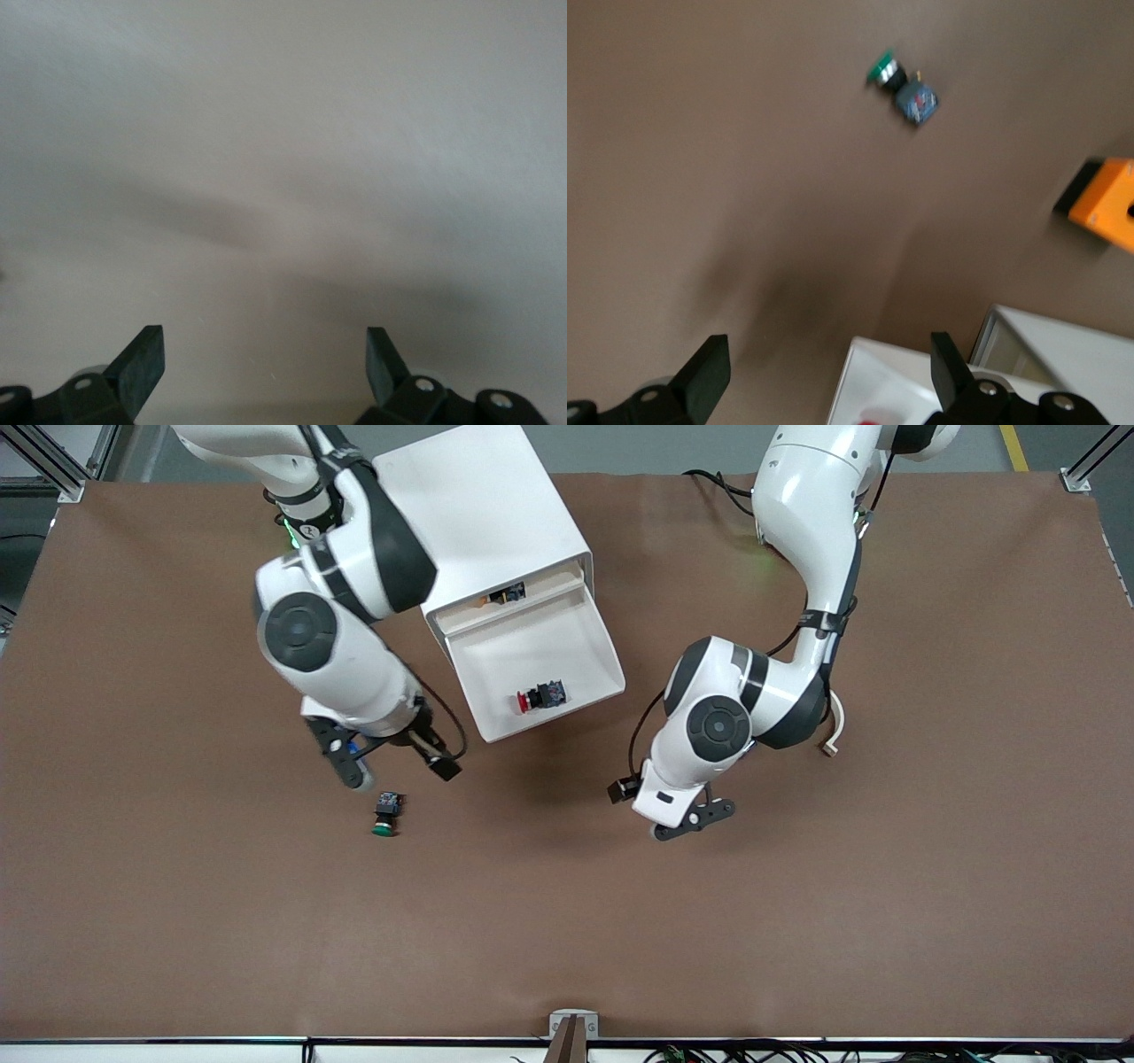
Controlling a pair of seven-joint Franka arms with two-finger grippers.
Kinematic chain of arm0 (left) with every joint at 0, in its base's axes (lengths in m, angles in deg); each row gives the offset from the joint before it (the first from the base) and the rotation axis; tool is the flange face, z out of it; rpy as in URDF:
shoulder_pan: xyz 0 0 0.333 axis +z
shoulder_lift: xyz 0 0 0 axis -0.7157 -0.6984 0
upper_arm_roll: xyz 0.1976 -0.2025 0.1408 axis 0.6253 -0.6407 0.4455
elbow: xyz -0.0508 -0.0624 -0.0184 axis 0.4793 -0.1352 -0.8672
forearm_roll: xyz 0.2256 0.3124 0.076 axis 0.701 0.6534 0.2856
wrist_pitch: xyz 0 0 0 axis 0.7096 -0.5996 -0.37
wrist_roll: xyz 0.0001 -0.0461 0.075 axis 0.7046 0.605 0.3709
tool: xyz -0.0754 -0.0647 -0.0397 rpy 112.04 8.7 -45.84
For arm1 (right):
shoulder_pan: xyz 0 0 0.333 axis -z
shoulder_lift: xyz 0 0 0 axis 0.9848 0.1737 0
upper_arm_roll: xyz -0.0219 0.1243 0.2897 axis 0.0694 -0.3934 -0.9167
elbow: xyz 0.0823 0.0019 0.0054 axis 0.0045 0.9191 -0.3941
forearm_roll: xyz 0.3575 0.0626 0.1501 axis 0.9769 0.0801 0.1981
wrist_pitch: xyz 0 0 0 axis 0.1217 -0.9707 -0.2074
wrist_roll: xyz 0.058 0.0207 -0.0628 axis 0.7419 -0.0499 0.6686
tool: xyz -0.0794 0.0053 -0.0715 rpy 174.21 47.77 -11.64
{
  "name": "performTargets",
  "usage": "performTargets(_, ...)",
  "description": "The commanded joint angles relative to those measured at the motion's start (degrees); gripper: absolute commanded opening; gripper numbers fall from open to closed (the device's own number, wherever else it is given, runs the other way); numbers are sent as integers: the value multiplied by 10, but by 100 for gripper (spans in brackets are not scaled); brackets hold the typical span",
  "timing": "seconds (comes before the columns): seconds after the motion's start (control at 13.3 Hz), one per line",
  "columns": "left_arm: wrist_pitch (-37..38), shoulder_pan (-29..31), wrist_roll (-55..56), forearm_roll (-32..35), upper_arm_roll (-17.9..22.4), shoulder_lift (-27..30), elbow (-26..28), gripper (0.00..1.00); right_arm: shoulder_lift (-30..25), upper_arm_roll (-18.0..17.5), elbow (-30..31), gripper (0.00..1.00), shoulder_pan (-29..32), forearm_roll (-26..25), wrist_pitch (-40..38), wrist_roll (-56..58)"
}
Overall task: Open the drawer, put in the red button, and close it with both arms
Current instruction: 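Release the red button and lift the right gripper out of the drawer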
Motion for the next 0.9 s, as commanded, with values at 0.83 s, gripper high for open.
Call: performTargets(0.83,54,-114,216,5,-89,10,17,100,-74,-9,-36,100,238,-13,-126,536)
